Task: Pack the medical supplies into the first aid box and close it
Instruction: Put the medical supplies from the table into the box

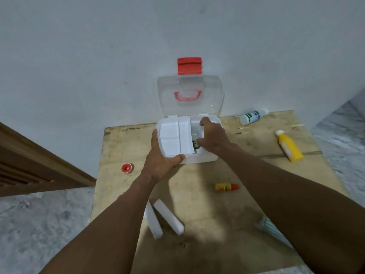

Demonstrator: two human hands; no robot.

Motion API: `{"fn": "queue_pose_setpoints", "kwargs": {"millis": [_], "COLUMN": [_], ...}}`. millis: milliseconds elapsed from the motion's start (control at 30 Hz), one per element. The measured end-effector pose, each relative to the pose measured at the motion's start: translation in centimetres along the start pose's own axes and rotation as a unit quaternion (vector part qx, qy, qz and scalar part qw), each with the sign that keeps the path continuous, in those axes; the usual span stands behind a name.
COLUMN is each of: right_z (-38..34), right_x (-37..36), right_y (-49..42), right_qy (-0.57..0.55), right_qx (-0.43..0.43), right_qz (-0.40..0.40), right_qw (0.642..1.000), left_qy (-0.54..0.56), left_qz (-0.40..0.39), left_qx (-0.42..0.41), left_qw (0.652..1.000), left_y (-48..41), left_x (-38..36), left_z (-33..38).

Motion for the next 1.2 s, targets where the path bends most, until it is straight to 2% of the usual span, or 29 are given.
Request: {"fn": "queue_pose_setpoints", "kwargs": {"millis": [233,300,367,467,633,933,1200], "right_z": [1.5,2.6,4.4,7.9,13.0,18.1,19.7], "right_x": [5.2,5.8,5.8,4.6,2.4,1.3,1.2], "right_y": [6.3,8.8,11.4,15.2,21.0,26.0,25.4], "right_qy": [-0.012,0.007,0.019,0.052,0.083,0.185,0.182], "right_qx": [-0.021,-0.027,-0.064,-0.146,-0.220,-0.229,-0.171], "right_qz": [0.143,0.155,0.134,0.060,-0.032,-0.110,-0.097], "right_qw": [0.989,0.988,0.989,0.986,0.971,0.949,0.963], "left_qy": [0.013,0.014,0.002,-0.008,-0.025,-0.030,-0.023], "left_qz": [-0.014,-0.011,-0.002,-0.004,0.000,0.014,0.019], "left_qx": [-0.011,-0.010,-0.010,-0.004,0.021,0.032,0.030], "left_qw": [1.000,1.000,1.000,1.000,0.999,0.999,0.999], "left_y": [0.1,0.3,0.3,0.3,0.3,0.4,0.3], "left_x": [0.4,0.5,0.6,0.4,0.5,0.4,0.2], "left_z": [0.1,0.1,0.2,0.1,-0.4,-0.5,-0.4]}}
Point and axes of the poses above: each hand's wrist, its own y-axis away from the middle knuckle, its own x-axis out of the back of the hand, z = x × y, the point moved 9 cm from there along -y, towards the middle knuckle, and after that the axes turned 1 degree about z, right-handed, at the moved point
